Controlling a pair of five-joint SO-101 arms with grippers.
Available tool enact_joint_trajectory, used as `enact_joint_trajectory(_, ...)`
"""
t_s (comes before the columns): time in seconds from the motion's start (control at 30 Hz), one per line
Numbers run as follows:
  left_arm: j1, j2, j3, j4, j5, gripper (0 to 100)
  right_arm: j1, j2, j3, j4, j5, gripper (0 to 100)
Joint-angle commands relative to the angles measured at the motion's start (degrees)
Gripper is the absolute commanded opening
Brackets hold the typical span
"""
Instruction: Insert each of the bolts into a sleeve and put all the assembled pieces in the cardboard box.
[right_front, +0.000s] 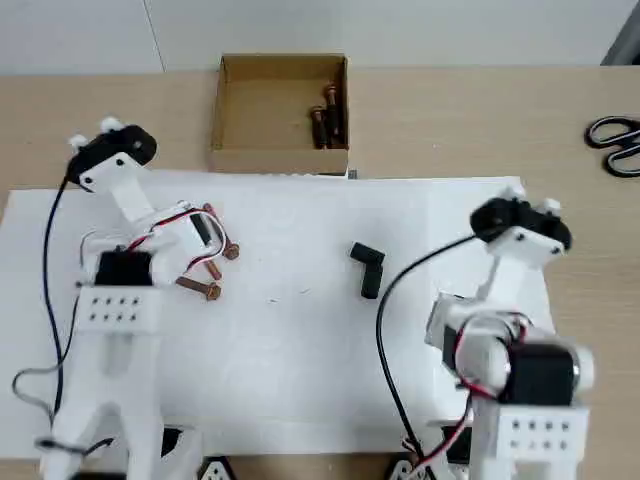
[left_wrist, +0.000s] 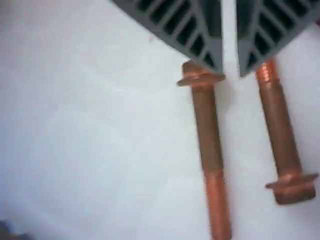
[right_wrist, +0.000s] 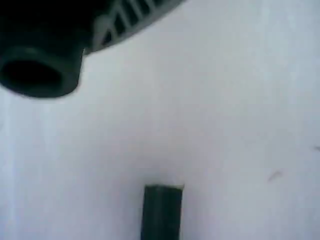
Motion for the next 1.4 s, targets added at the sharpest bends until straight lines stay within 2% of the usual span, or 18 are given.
enact_joint_trajectory(0.0, -0.35, 5.80, -2.95, -3.08, 0.97, 1, 0.75, -6.02, 1.85, -1.80, 0.53, 0.3)
enact_joint_trajectory(0.33, -3.08, 19.78, -12.88, -2.81, 0.88, 1, 0.92, -13.93, 4.40, -2.42, 0.18, 0.3)
enact_joint_trajectory(0.57, -2.73, 22.51, -14.11, -1.76, 0.88, 14, 1.01, -14.02, 4.40, -2.51, 0.09, 0.3)
enact_joint_trajectory(1.03, -3.08, 22.95, -13.76, -1.93, 0.88, 14, 1.01, -14.02, 4.48, -2.51, 0.00, 0.3)
enact_joint_trajectory(1.37, -3.78, 29.89, -15.60, -1.93, 1.14, 14, 1.01, -14.02, 4.57, -2.42, -0.88, 0.3)
